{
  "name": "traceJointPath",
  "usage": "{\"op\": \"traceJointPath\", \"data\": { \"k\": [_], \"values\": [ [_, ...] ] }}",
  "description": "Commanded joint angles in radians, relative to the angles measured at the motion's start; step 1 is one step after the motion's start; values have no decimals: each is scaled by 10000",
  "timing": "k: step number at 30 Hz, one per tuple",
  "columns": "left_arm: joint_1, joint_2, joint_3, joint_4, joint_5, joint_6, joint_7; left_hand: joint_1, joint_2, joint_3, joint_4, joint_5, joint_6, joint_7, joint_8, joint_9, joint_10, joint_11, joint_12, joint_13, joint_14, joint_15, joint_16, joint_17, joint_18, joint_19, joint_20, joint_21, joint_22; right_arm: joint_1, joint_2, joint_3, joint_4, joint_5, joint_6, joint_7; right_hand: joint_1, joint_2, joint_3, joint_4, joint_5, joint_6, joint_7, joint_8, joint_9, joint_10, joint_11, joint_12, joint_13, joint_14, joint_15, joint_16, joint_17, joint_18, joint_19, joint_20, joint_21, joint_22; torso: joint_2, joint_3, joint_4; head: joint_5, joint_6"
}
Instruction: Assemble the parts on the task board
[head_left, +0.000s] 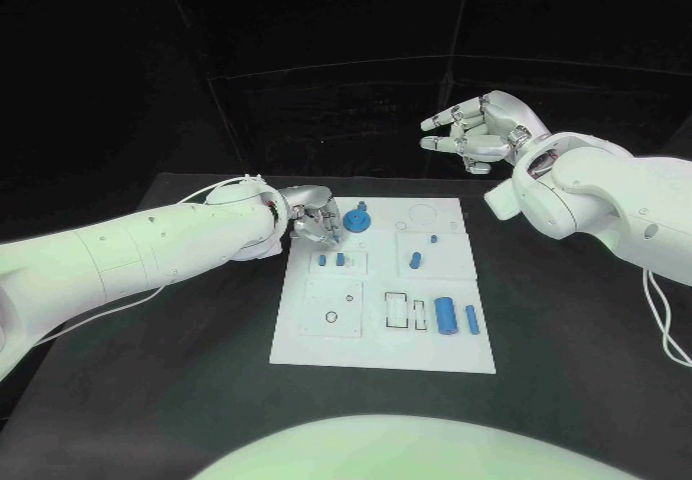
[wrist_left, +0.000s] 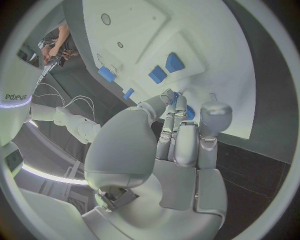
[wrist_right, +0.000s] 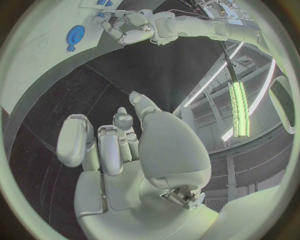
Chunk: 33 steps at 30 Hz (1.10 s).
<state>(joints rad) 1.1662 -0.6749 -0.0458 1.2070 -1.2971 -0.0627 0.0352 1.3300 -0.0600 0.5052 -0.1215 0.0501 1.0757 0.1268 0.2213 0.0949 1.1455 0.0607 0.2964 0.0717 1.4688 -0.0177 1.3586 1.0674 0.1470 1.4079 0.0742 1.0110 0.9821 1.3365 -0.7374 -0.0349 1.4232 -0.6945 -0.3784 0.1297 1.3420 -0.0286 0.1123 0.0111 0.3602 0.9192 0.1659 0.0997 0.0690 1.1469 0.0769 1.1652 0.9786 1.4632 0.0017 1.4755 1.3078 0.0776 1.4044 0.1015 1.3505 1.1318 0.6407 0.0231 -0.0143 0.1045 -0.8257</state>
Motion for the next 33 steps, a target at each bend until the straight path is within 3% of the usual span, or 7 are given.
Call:
{"op": "traceJointPath", "data": {
  "k": [1, 33],
  "values": [
    [0, 50, 6, -47, 52, 252, -129, -96, -6, 25, 27, 55, 73, 26, -4, 7, 70, -11, -51, -7, 154, -69, 8, -29, -196, 60, 4, -8, -23, 19, 10, 7, 5, -11, 65, 57, -77, 20, 72, 11, 35, -70, 23, -57, -13, -37, 13, 33, 12, 673, -31, -38, 1166, 90, -84, -6, -46, 7, 0, 1, 10, -7, 5],
    [-10, 286, 9, -237, -159, 104, -462, -108, -29, 29, 13, 57, 72, 25, -31, 4, 86, -15, -85, -4, 147, -70, -1, -61, -199, 57, 3, 6, 1, 13, 32, 7, 2, -84, 168, 45, -74, 17, 91, 18, 37, -67, 24, -54, -12, -45, 13, 36, -5, 670, -31, -43, 1158, 90, -84, -6, -46, 8, 2, 0, 4, -30, -21]
  ]
}}
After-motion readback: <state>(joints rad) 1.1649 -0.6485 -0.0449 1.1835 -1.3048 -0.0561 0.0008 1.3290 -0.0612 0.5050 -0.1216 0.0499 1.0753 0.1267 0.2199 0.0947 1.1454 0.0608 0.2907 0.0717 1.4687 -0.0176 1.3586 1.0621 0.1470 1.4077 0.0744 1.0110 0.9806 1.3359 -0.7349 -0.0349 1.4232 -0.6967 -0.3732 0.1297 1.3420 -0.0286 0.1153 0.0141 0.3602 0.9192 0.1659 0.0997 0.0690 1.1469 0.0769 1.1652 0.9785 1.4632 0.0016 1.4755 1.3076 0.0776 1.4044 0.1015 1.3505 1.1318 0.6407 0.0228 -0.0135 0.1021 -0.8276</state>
